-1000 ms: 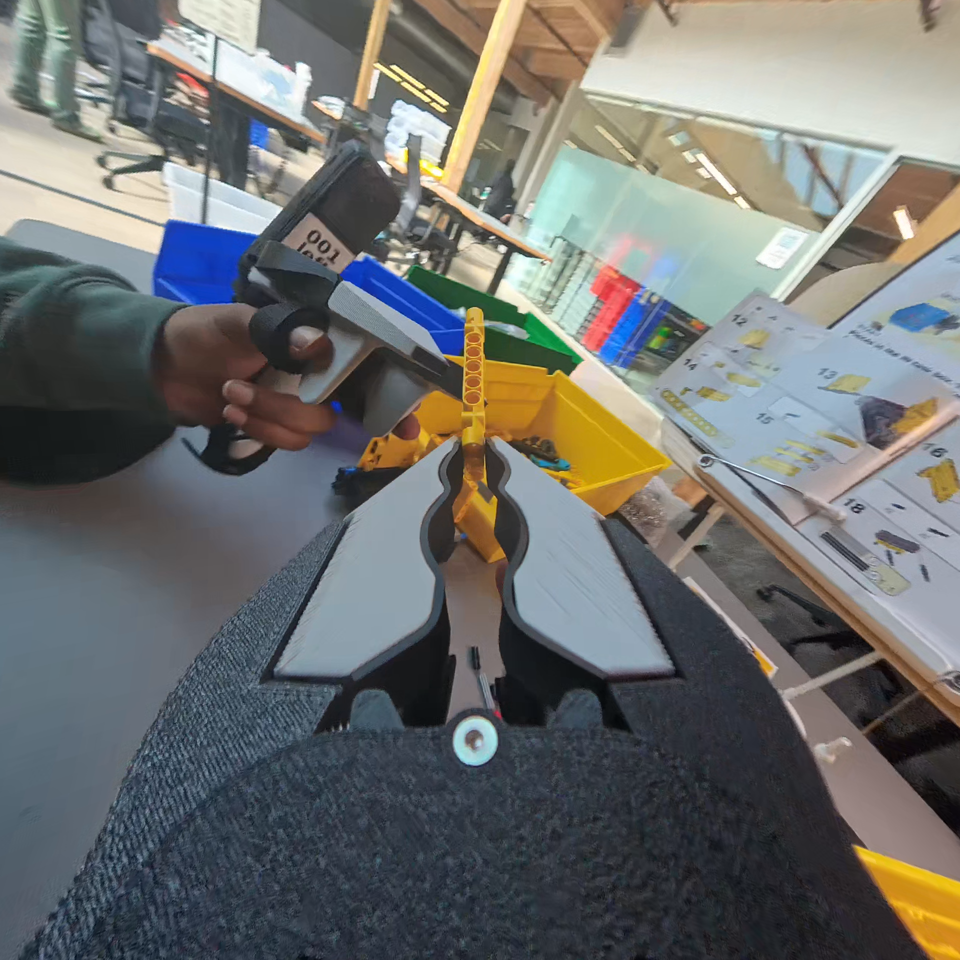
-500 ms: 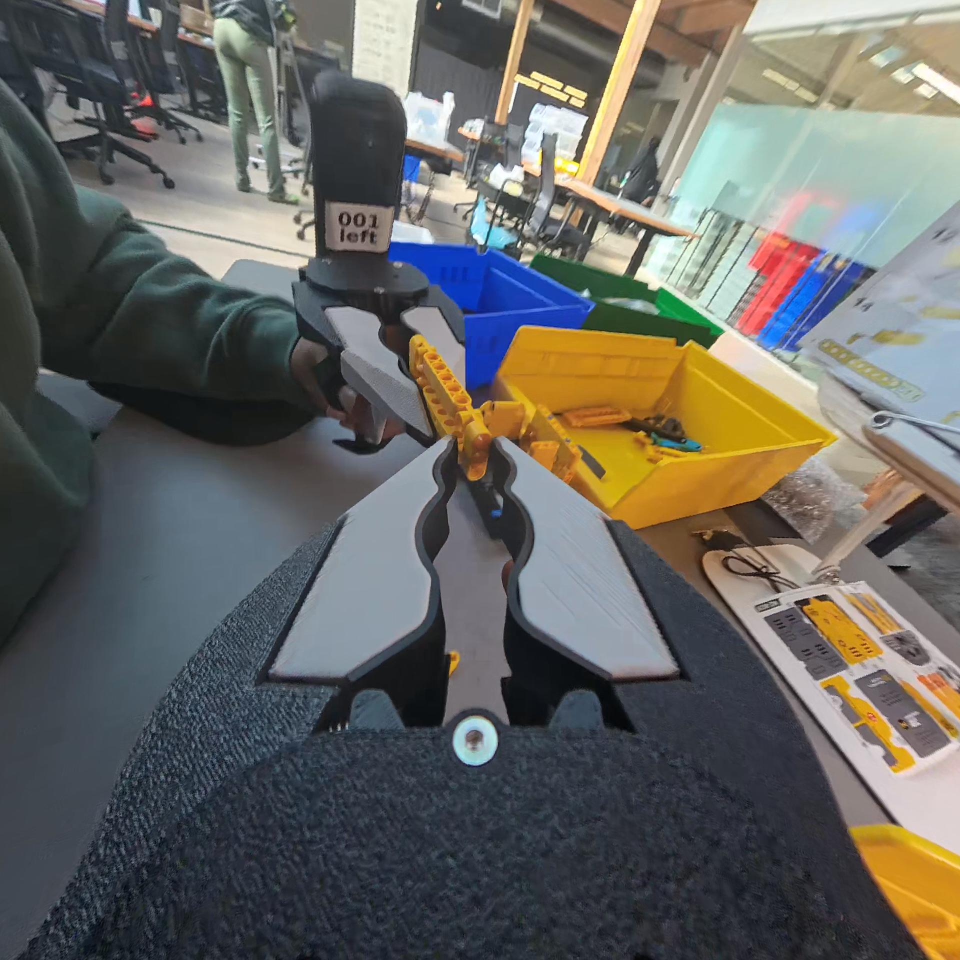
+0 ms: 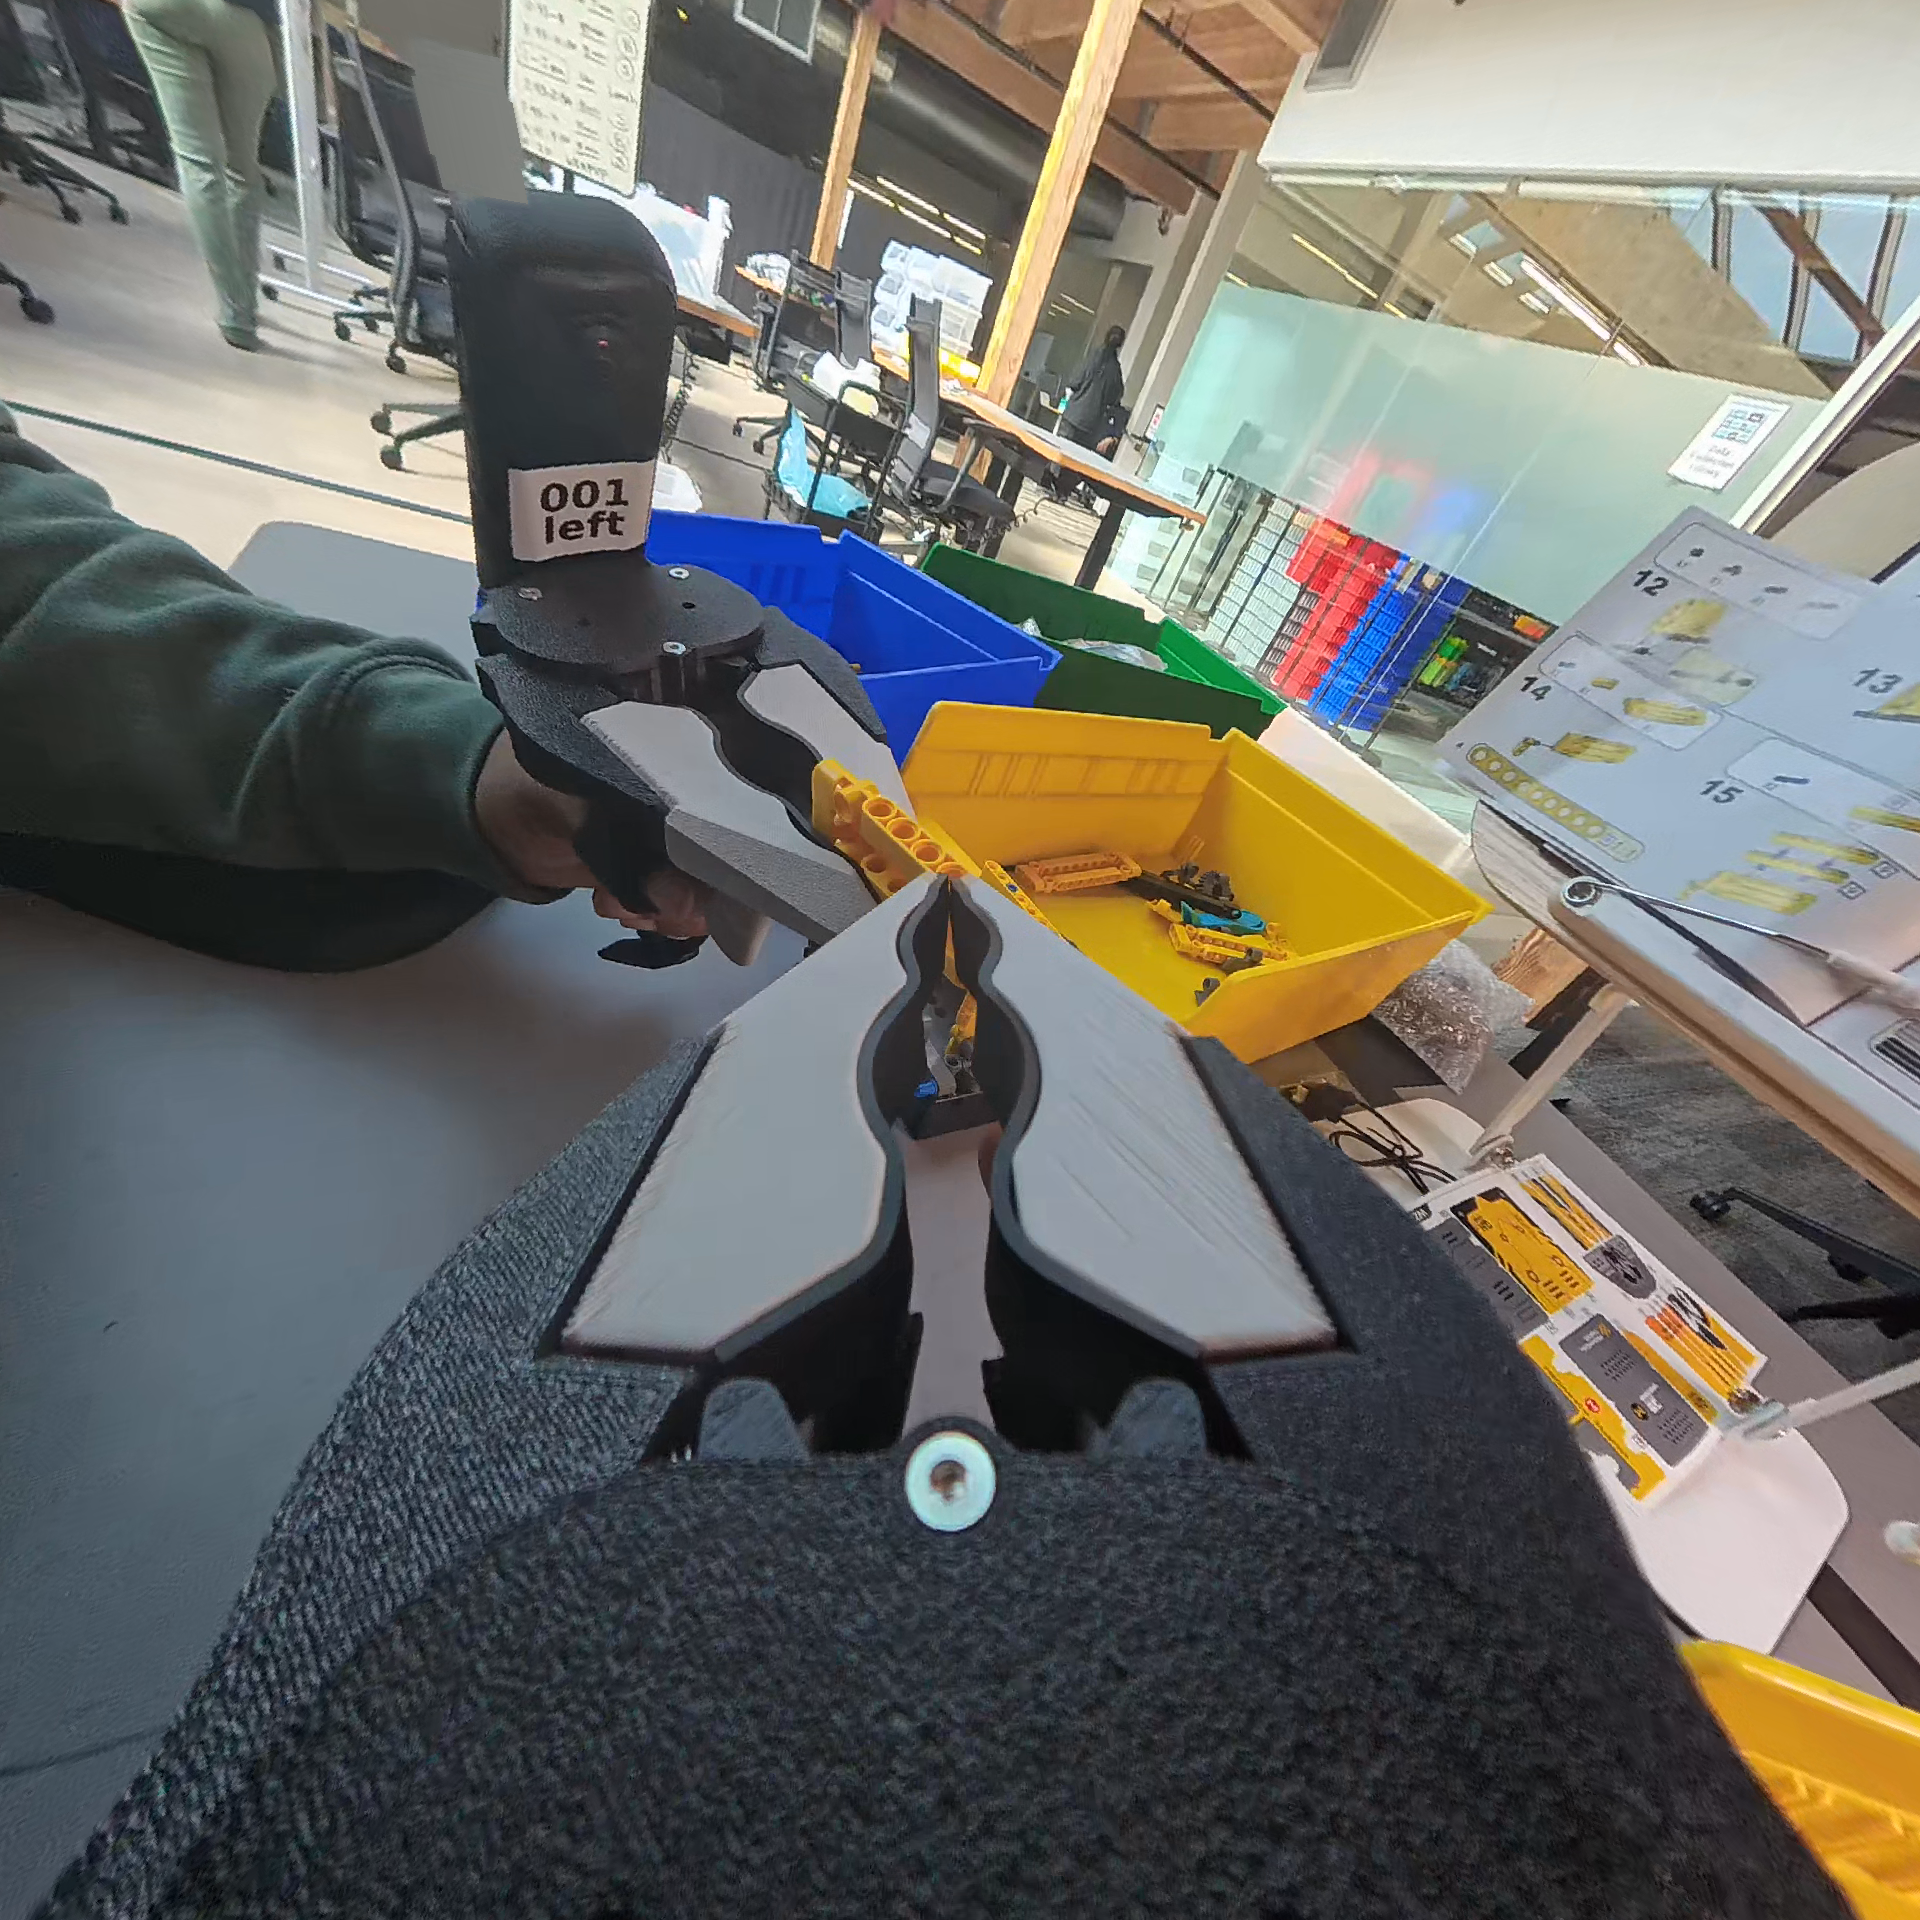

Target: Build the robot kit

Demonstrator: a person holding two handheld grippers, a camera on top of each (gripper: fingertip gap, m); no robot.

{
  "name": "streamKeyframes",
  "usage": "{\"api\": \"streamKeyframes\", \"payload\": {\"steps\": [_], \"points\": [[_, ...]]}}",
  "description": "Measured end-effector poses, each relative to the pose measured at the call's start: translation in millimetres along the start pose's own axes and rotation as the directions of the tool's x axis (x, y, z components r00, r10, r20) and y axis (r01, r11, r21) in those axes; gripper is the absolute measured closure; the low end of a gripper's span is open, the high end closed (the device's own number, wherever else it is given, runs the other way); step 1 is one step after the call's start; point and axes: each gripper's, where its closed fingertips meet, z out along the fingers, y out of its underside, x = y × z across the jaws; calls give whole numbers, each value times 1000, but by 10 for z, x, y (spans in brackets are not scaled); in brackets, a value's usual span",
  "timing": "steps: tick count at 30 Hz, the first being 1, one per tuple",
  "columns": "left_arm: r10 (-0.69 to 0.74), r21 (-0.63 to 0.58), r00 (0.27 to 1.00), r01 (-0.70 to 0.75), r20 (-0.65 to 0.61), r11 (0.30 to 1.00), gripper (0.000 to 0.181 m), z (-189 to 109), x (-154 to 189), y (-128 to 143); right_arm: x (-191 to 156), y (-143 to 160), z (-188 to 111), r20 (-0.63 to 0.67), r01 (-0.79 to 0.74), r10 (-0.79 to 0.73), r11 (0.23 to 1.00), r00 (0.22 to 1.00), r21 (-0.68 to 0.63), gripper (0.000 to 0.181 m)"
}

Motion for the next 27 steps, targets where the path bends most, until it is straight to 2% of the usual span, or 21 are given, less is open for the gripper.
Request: {"api": "streamKeyframes", "payload": {"steps": [7, 27], "points": [[51, -47, 998, -49, 26, 998, 175, 19, -10, 70, -46, 76, 42, 5, 9, -9, 999, 1000, -32, 181], [54, -126, 999, -53, 3, 991, 175, 67, 42, 227, -191, 170, 121, 51, -3, 6, 998, 999, -63, 181]]}}
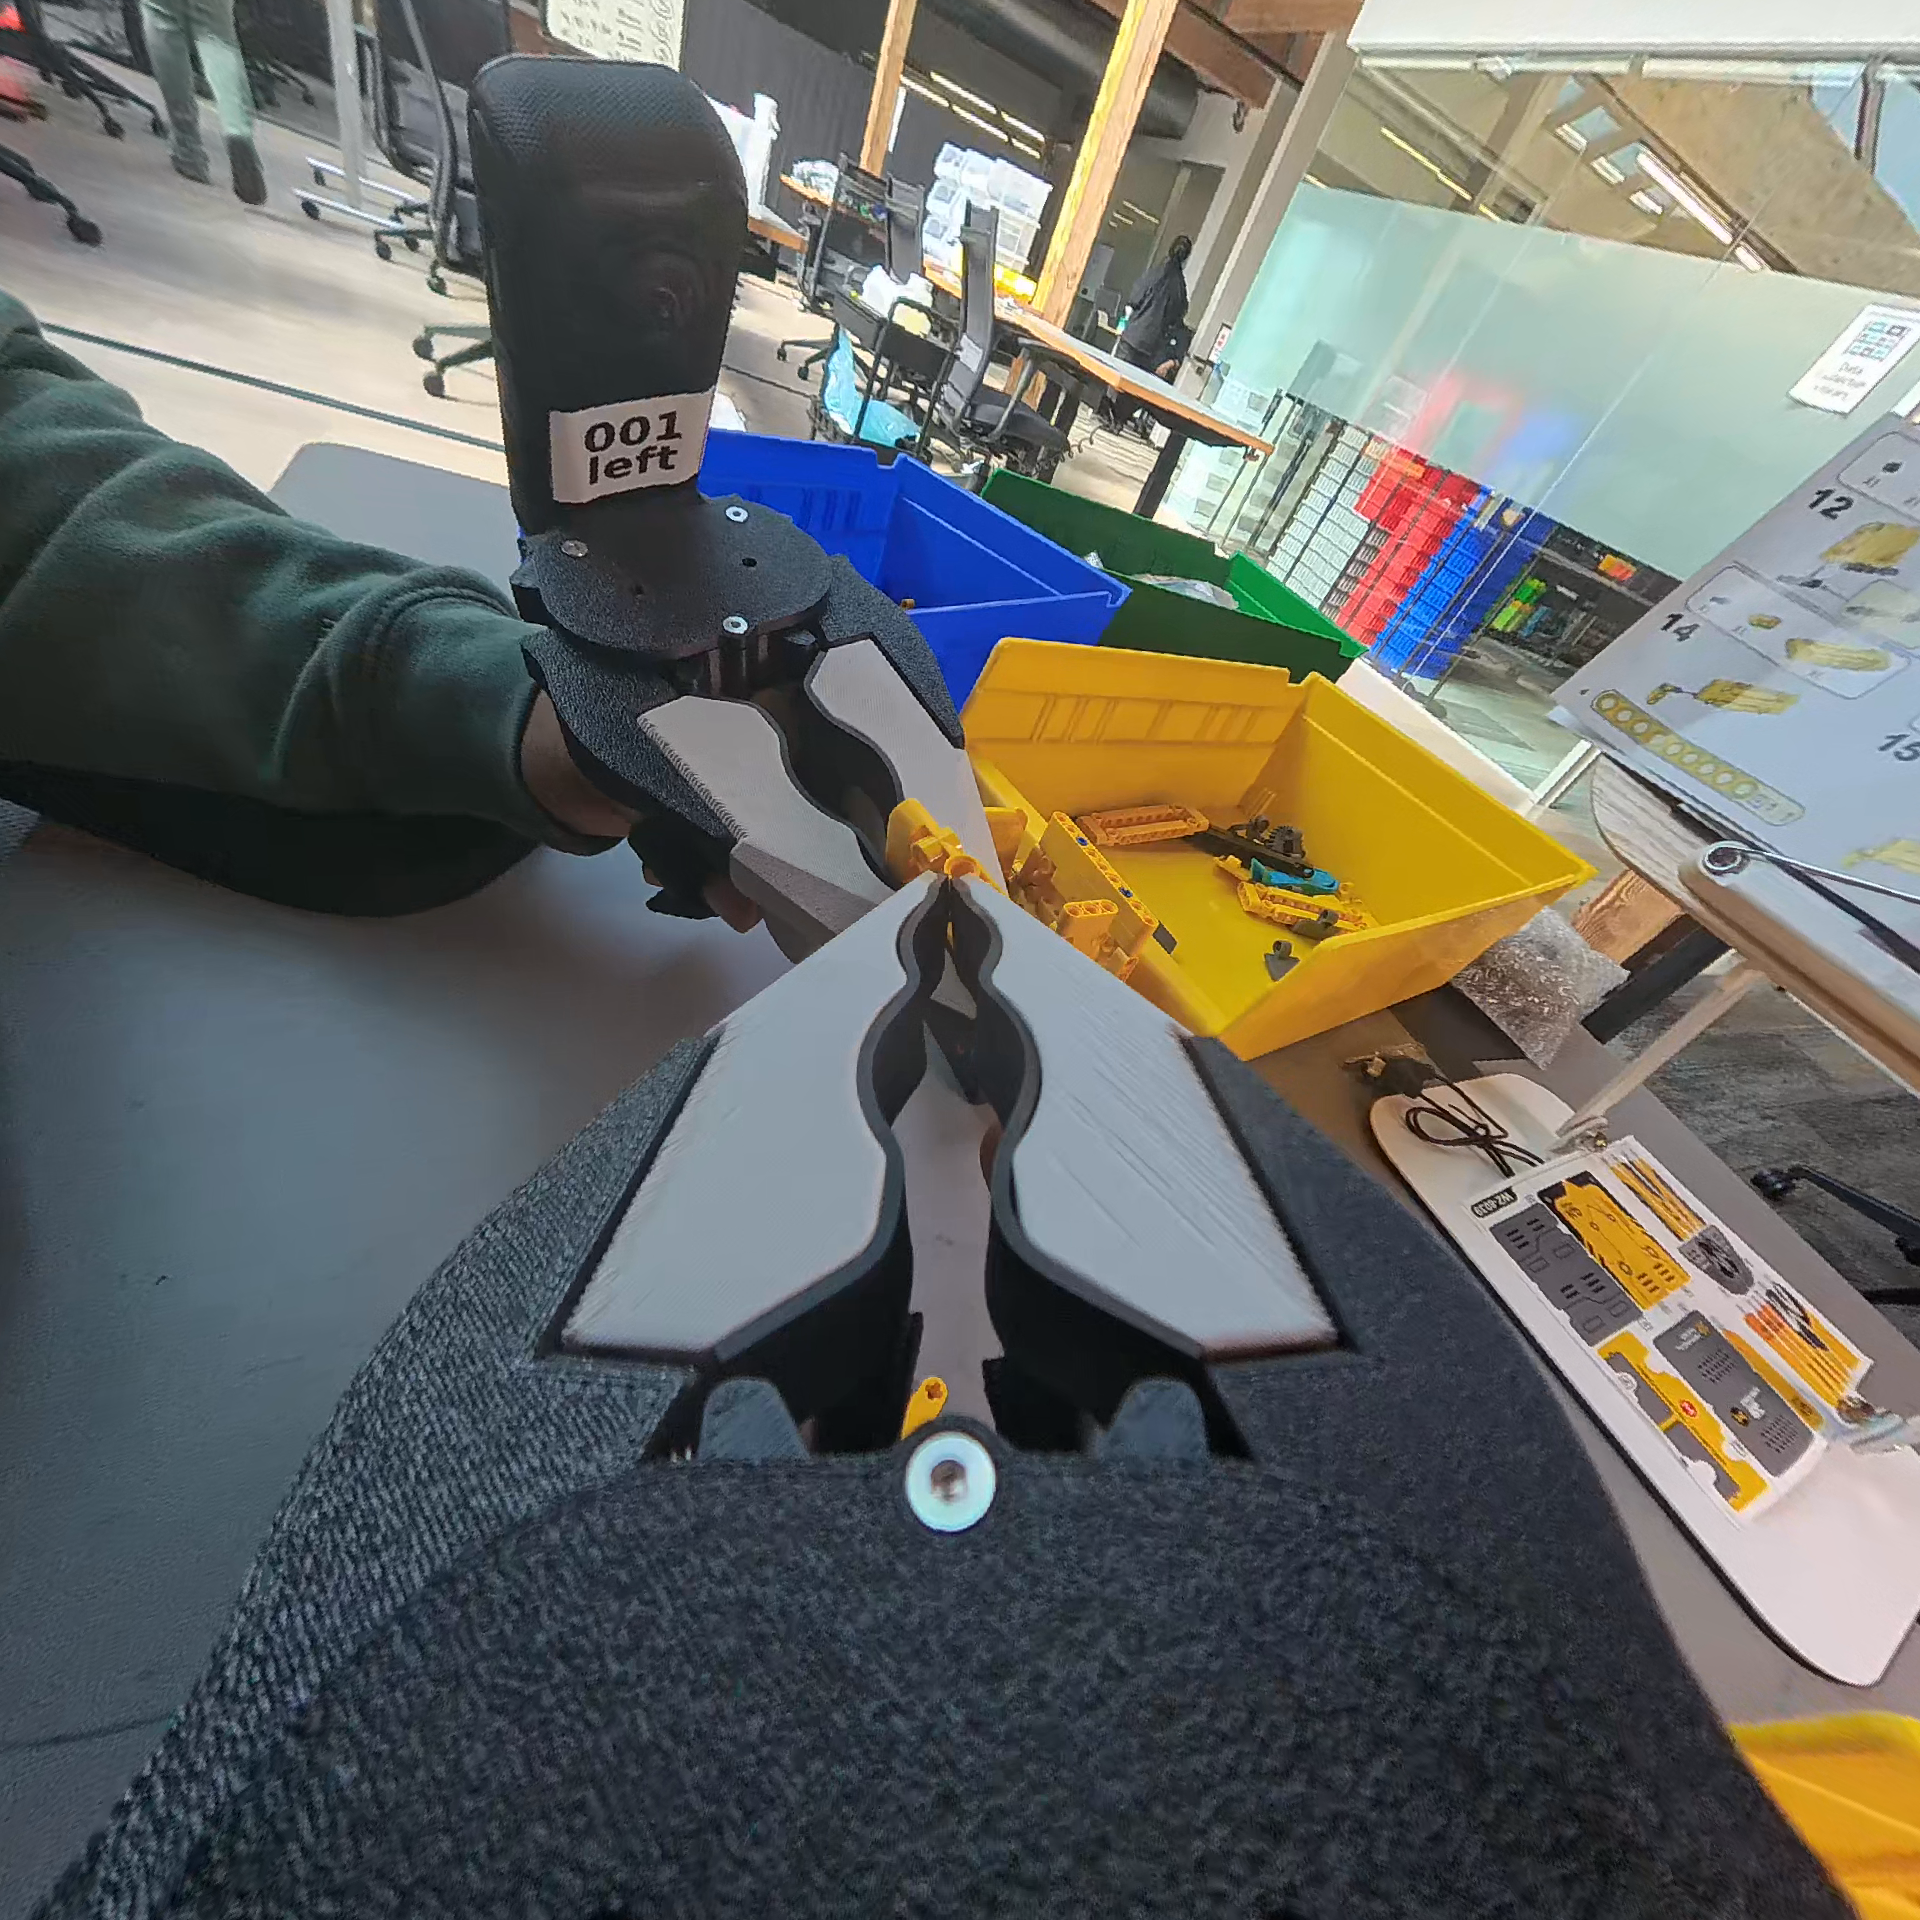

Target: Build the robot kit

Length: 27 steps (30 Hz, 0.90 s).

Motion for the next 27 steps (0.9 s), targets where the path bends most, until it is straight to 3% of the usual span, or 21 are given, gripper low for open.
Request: {"api": "streamKeyframes", "payload": {"steps": [7, 11, 15, 16, 18, 21, 24, 27], "points": [[-9, -15, 1000, 9, -17, 1000, 175, 20, 28, 40, -41, 23, 18, 11, 17, -17, 1000, 1000, -12, 178], [-125, -28, 986, 122, -111, 992, 175, 14, 84, 85, 202, -30, -120, -39, -26, 27, 1000, 999, 17, 167], [-264, -14, 931, 269, -251, 963, 175, -4, 211, 39, 111, 306, -153, 98, -52, 65, 989, 993, -135, 143], [-275, -11, 924, 282, -266, 959, 175, -7, 226, 24, 38, 378, -145, 142, -61, 83, 986, 986, -156, 145], [-287, -23, 915, 293, -285, 956, 175, -11, 251, 33, -3, 356, -120, 161, -92, 109, 989, 981, -113, 166], [-347, -51, 883, 350, -317, 936, 174, -21, 264, 39, -56, 352, -135, 224, -159, 183, 980, 957, -120, 172], [-375, -74, 872, 371, -316, 926, 169, -37, 220, 74, -102, 476, -161, 277, -292, 345, 932, 897, -215, 174], [-296, -78, 915, 286, -273, 955, 159, -56, 172, 106, -126, 650, -184, 284, -514, 609, 785, 740, -346, 174]]}}
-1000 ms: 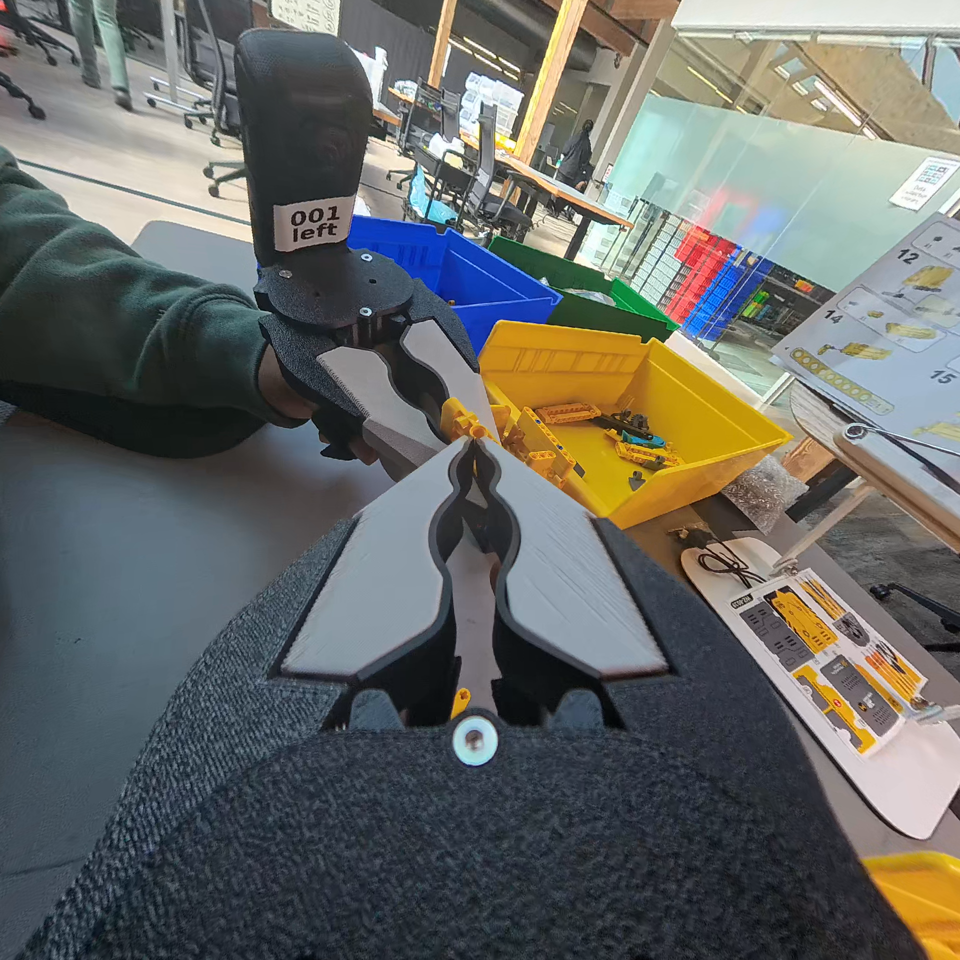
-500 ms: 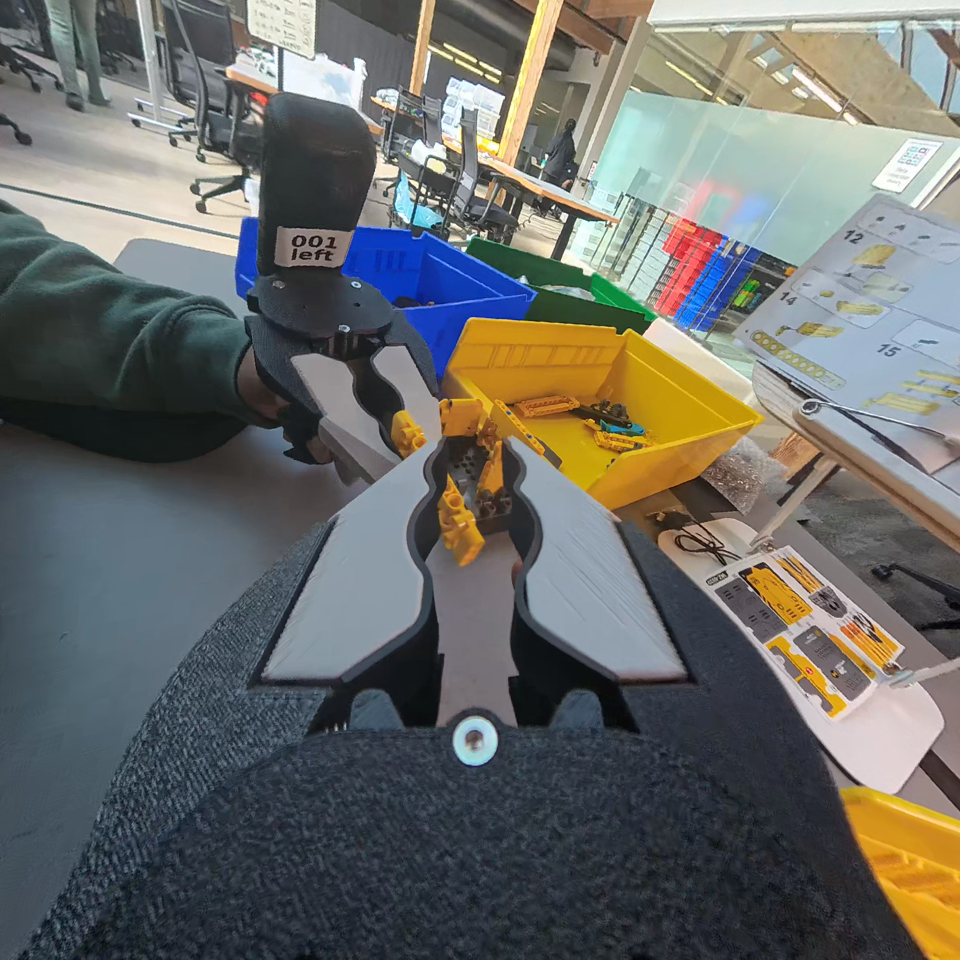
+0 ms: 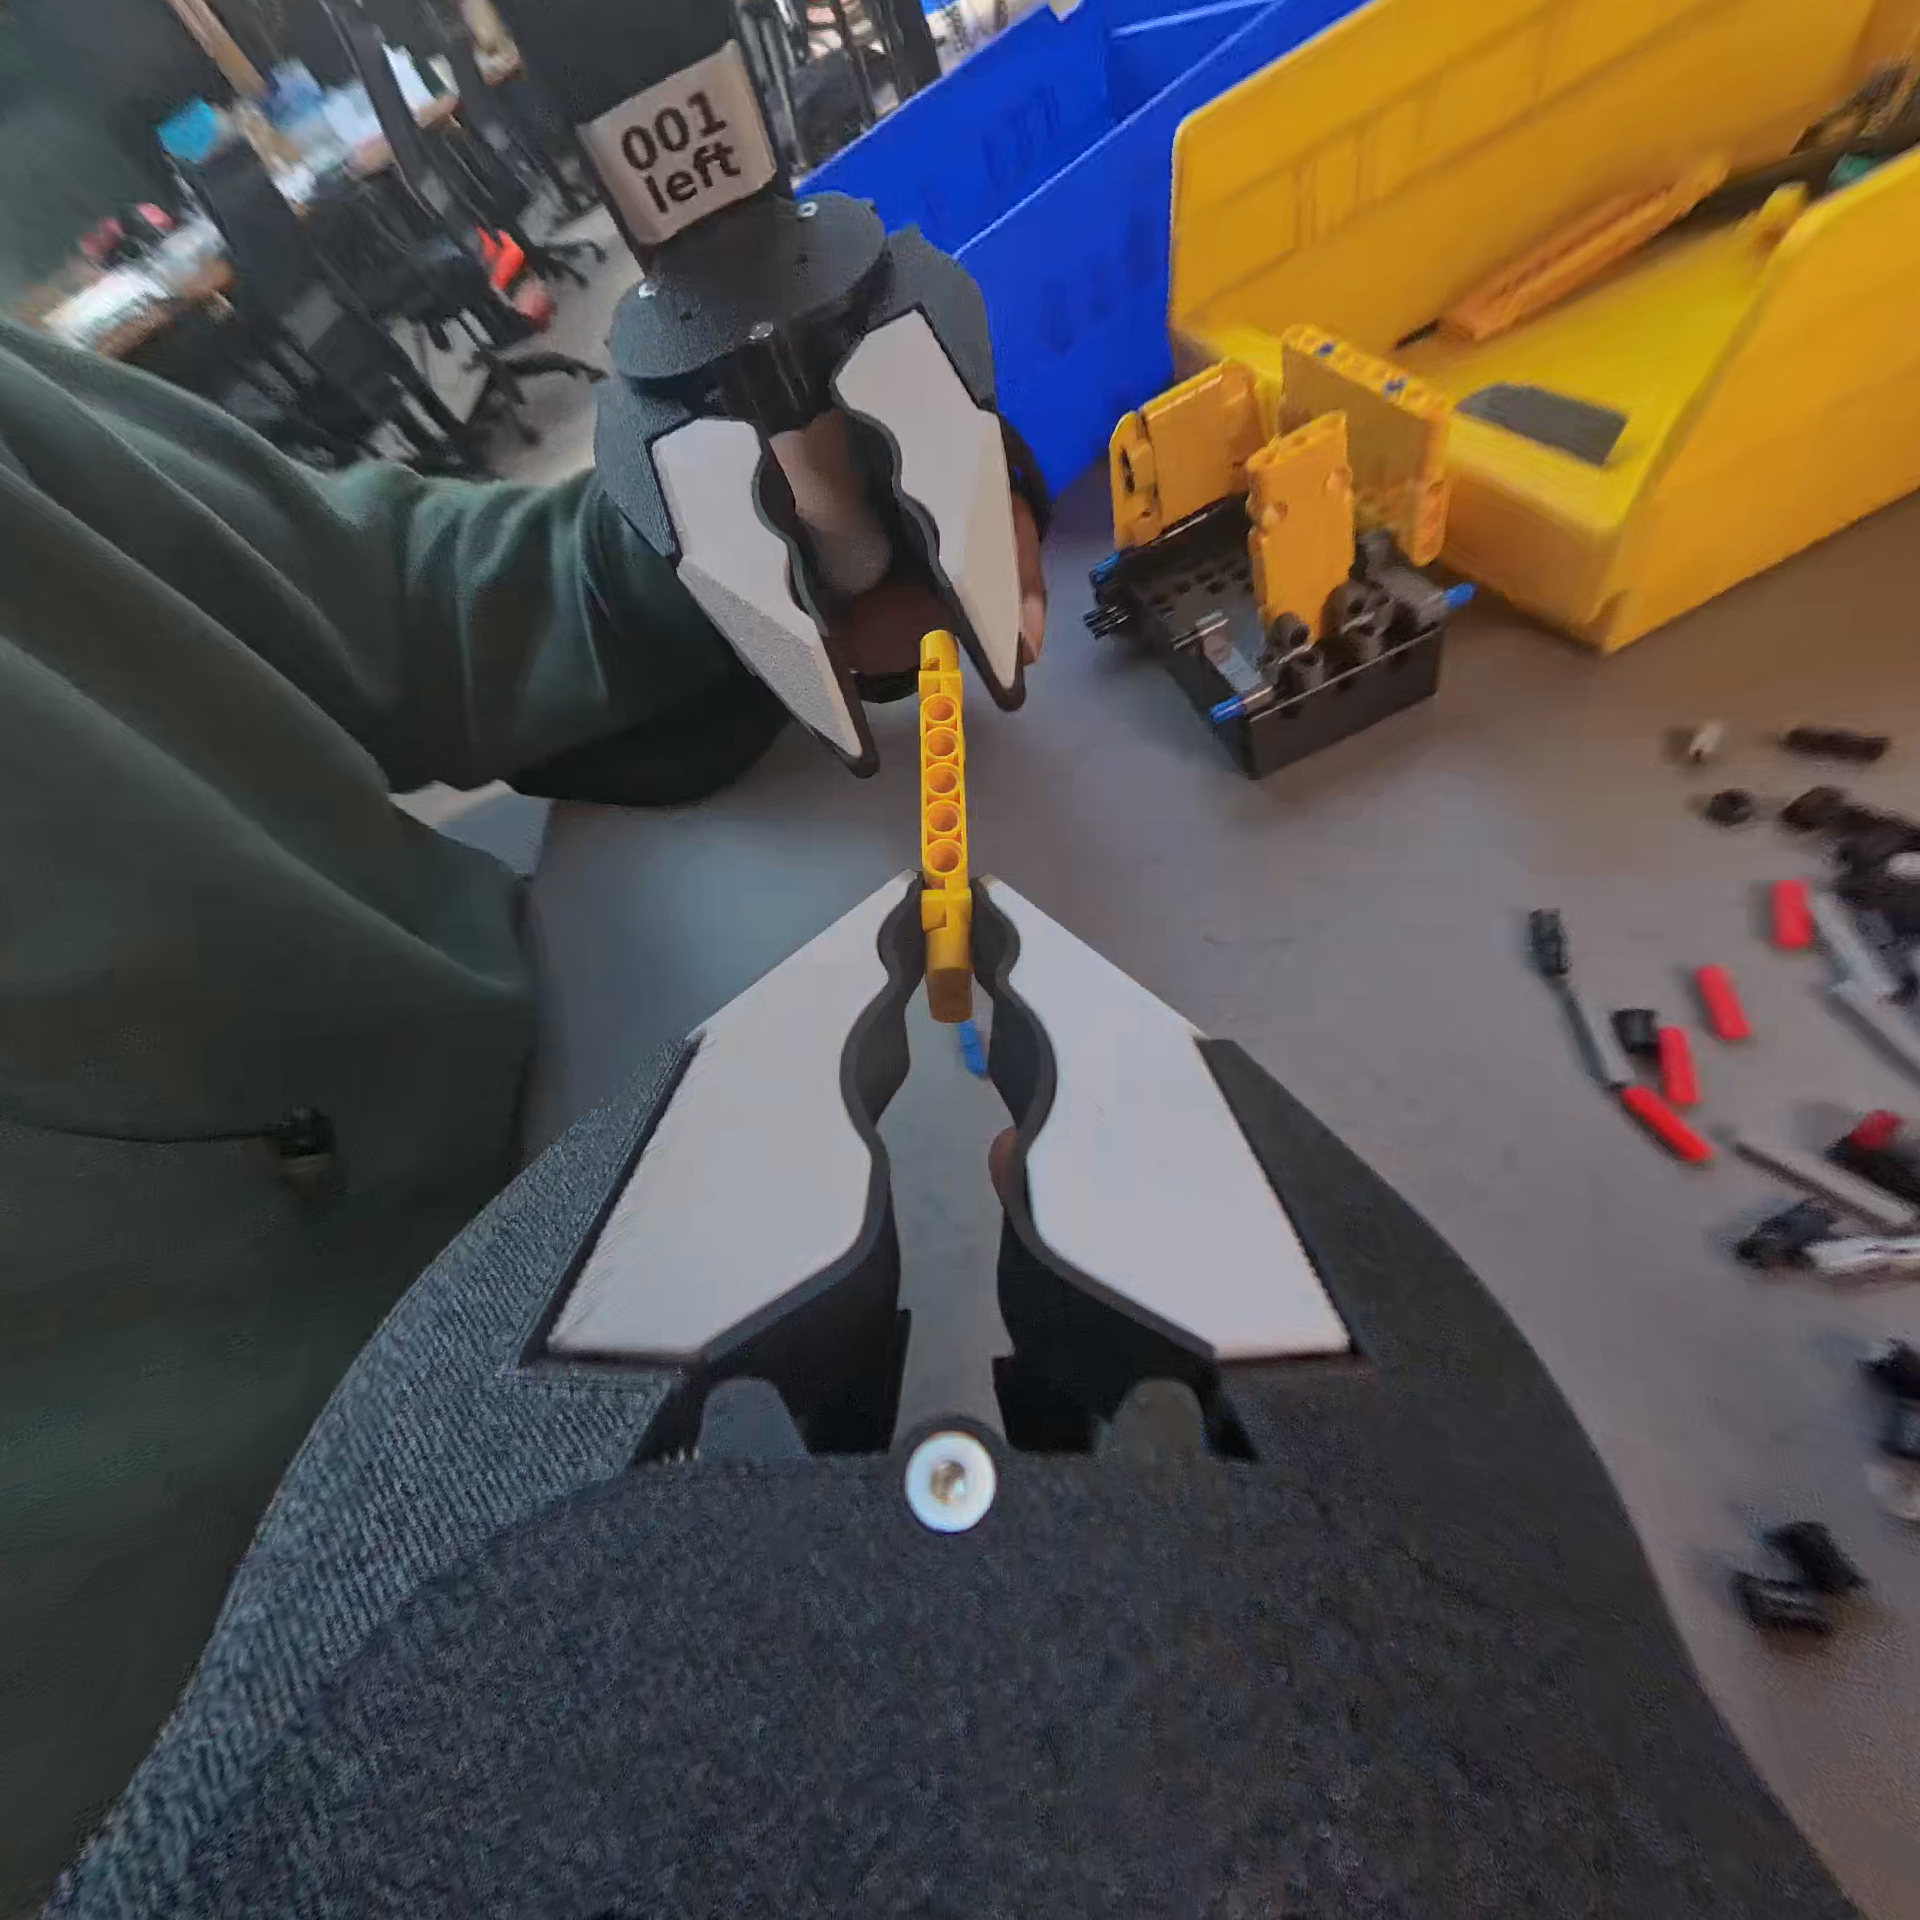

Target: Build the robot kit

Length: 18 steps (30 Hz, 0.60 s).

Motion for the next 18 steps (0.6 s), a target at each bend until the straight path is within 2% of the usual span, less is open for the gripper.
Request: {"api": "streamKeyframes", "payload": {"steps": [2, 5, 11, 15, 16, 18], "points": [[89, -45, 996, -87, 29, 995, 149, 11, 7, 47, -17, 45, 25, 92, -163, 163, 987, 982, -5, 175], [207, -123, 978, -202, 29, 972, 141, 56, 68, 157, -43, 148, 62, 166, -247, 251, 968, 954, -45, 175], [374, -241, 927, -362, 3, 900, 157, 112, 151, 339, -108, 235, 137, 217, -285, 297, 955, 930, -85, 174], [355, -244, 935, -345, -2, 906, 158, 90, 160, 303, -115, 201, 129, 221, -284, 293, 956, 930, -71, 173], [334, -236, 942, -326, -5, 915, 173, 78, 158, 294, -105, 202, 122, 206, -257, 266, 964, 942, -70, 167], [261, -225, 965, -261, -30, 939, 173, 40, 156, 292, -96, 128, 61, 189, -200, 203, 979, 961, -32, 162]]}}
